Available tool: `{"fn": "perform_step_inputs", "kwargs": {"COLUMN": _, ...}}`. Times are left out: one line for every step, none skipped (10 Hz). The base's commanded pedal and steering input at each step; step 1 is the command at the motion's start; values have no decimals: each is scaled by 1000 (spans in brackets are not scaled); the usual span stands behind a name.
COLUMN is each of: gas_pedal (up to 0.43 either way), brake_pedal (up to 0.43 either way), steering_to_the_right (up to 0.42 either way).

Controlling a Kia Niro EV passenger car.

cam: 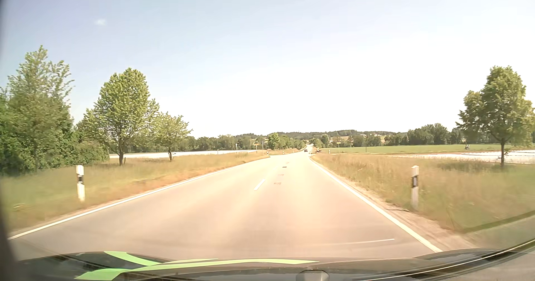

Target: Follow the waypoints while adhering to traffic rules and regulations

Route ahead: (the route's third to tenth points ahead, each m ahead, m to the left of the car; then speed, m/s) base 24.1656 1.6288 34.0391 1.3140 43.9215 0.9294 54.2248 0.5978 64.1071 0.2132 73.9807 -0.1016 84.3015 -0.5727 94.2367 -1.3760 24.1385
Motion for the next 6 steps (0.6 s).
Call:
{"fn": "perform_step_inputs", "kwargs": {"gas_pedal": 79, "brake_pedal": 0, "steering_to_the_right": 5}}
{"fn": "perform_step_inputs", "kwargs": {"gas_pedal": 98, "brake_pedal": 0, "steering_to_the_right": 5}}
{"fn": "perform_step_inputs", "kwargs": {"gas_pedal": 110, "brake_pedal": 0, "steering_to_the_right": 4}}
{"fn": "perform_step_inputs", "kwargs": {"gas_pedal": 130, "brake_pedal": 0, "steering_to_the_right": 5}}
{"fn": "perform_step_inputs", "kwargs": {"gas_pedal": 130, "brake_pedal": 0, "steering_to_the_right": 5}}
{"fn": "perform_step_inputs", "kwargs": {"gas_pedal": 150, "brake_pedal": 0, "steering_to_the_right": 5}}
